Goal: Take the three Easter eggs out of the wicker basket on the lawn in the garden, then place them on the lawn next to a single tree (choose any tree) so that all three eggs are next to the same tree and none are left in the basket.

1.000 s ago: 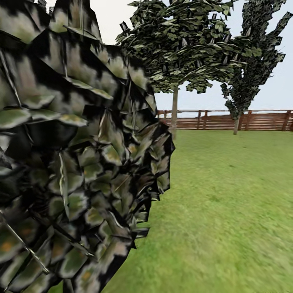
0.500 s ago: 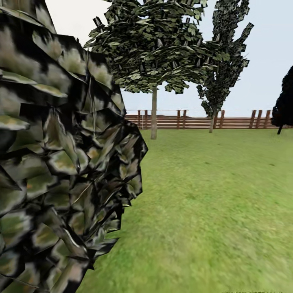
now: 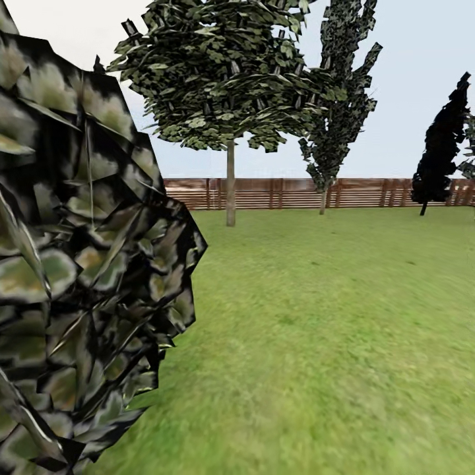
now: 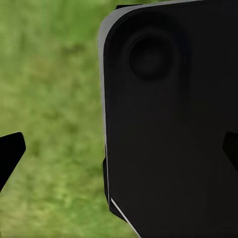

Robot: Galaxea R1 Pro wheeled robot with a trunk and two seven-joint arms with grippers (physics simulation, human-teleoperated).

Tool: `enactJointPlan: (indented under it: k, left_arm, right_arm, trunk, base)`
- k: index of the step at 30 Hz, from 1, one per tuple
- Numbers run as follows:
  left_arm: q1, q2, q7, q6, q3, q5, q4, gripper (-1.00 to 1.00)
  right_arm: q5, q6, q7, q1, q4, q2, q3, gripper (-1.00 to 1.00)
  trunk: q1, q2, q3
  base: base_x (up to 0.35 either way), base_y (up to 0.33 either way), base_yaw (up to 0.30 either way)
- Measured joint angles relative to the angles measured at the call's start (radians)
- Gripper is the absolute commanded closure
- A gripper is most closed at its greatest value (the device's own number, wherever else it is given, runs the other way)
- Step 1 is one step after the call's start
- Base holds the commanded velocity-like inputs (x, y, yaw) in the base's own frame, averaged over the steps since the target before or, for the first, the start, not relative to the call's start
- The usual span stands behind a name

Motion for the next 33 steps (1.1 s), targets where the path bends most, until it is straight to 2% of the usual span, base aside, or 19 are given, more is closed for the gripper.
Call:
enactJointPlan:
  k: [33]
  left_arm:
    - [0.0,0.001,0.0,0.0,0.0,0.0,0.0,-1.0]
  right_arm:
    - [0.0,-0.001,0.0,0.0,0.0,0.0,0.0,-1.0]
  trunk:
    - [0.0,0.0,0.0]
  base:
    - [0.195,-0.279,-0.291]
